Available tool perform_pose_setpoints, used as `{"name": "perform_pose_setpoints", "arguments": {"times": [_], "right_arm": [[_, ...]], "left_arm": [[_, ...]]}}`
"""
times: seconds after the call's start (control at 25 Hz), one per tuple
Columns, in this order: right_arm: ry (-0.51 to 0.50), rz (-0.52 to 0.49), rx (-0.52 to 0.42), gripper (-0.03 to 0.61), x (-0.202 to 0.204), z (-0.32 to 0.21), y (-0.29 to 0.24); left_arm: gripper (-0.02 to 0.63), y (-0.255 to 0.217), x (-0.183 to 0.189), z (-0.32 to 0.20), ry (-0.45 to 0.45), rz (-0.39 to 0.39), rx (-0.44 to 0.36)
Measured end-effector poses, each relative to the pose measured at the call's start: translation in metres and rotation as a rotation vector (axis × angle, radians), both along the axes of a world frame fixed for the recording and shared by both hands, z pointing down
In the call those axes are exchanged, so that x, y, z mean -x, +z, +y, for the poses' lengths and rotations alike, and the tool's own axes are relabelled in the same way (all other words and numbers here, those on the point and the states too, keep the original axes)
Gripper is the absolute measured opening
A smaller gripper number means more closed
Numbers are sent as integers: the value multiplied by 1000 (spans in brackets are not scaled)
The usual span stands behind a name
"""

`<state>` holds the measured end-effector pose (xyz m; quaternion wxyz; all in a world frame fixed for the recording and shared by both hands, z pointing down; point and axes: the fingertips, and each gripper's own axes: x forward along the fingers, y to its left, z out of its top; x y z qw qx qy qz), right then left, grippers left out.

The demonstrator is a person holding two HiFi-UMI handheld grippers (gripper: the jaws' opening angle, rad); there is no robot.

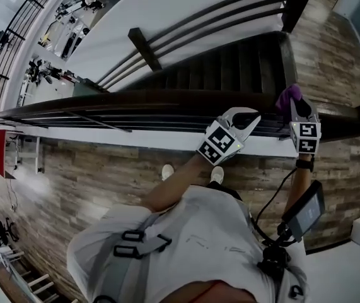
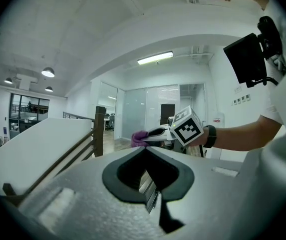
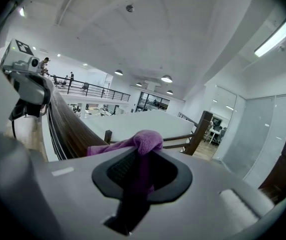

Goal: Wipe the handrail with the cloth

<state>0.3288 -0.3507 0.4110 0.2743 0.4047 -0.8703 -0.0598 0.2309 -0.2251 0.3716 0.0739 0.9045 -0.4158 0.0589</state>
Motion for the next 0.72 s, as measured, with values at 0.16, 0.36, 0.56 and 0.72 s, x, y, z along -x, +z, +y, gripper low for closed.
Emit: {"name": "perform_pose_setpoints", "arguments": {"times": [0.16, 0.36, 0.56, 0.72], "right_arm": [[77, -28, -25, 57, -43, -16, -3], [188, -29, -58, 57, -103, -33, -1], [384, 126, -175, 55, -187, -47, -5], [550, 188, -224, 51, -248, -53, 4]], "left_arm": [[2, 2, -23, -11, 23, -4, 7], [2, 1, -56, -28, 68, 5, 9], [2, -1, -103, -35, 147, 12, 10], [2, 0, -130, -34, 204, 19, 16]]}}
